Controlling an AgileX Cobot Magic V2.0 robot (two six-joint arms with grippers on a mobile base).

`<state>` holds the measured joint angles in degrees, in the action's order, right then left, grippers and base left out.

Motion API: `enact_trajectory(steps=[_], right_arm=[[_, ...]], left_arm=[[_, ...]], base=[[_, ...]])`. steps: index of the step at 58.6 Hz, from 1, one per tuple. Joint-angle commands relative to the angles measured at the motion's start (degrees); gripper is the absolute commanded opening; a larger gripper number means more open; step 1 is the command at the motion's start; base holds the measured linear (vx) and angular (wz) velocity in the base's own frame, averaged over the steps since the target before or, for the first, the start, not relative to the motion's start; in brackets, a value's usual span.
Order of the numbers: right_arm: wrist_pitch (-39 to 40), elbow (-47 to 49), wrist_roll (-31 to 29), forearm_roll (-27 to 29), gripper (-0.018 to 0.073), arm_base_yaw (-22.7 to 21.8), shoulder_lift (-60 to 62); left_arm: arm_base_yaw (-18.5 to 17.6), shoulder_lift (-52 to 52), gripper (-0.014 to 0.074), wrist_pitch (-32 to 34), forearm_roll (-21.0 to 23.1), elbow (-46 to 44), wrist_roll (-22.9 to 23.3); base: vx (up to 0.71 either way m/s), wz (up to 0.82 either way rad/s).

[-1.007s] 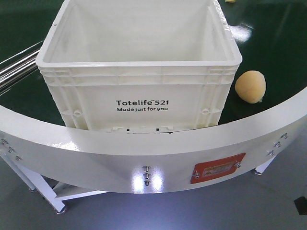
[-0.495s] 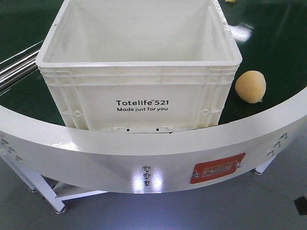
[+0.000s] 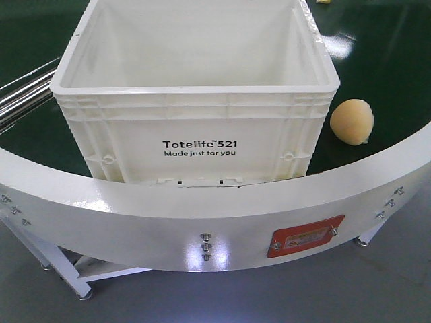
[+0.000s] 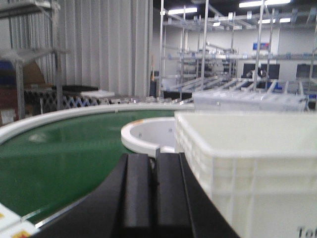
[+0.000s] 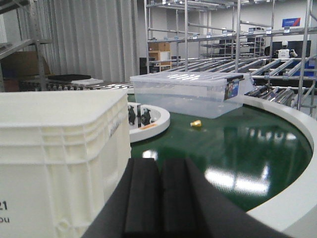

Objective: Place moving items into box and shelve
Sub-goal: 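Move the right gripper toward the yellow plush toy beside the tote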

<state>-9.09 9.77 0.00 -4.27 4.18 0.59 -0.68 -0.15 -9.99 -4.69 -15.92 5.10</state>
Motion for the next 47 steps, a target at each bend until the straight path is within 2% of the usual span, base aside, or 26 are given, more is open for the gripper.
enact_trajectory(steps=[1, 8, 16, 29, 38, 43, 47], right_arm=[[-0.8, 7.6, -1.3, -0.7, -0.0015, 0.0, -2.6], [-6.3, 15.2, -1.4, -0.7, -0.0015, 0.0, -9.3], [-13.5, 21.2, -1.2, -0.4, -0.0015, 0.0, -17.5], [-19.8, 21.3, -1.0, 0.6, -0.0015, 0.0, -28.8], [-20.4, 21.3, -1.0, 0.6, -0.0012, 0.0, -35.6], [-20.3, 21.3, -1.0, -0.2, 0.0018, -0.1, -38.5], [-20.0, 21.6, -1.0, -0.5, 0.0083, -0.1, -41.3]], left_arm=[[-0.2, 3.7, -0.0022, -2.9, 0.4, -8.3, 0.7], [-0.2, 10.9, -0.0022, -11.3, 0.4, -17.2, 0.7], [-0.2, 18.3, -0.0022, -20.2, 0.4, -22.3, 0.7], [-0.2, 26.1, -0.0022, -28.2, 0.4, -22.5, 0.7], [-0.2, 28.7, -0.002, -30.9, 0.4, -22.5, 1.0], [-0.2, 29.5, 0.0013, -31.1, 0.4, -22.5, 1.0], [-0.2, 30.2, 0.0075, -31.1, 0.4, -22.4, 1.0]], base=[[0.0, 0.0], [0.0, 0.0], [0.0, 0.0], [0.0, 0.0], [0.0, 0.0], [0.0, 0.0], [0.0, 0.0]])
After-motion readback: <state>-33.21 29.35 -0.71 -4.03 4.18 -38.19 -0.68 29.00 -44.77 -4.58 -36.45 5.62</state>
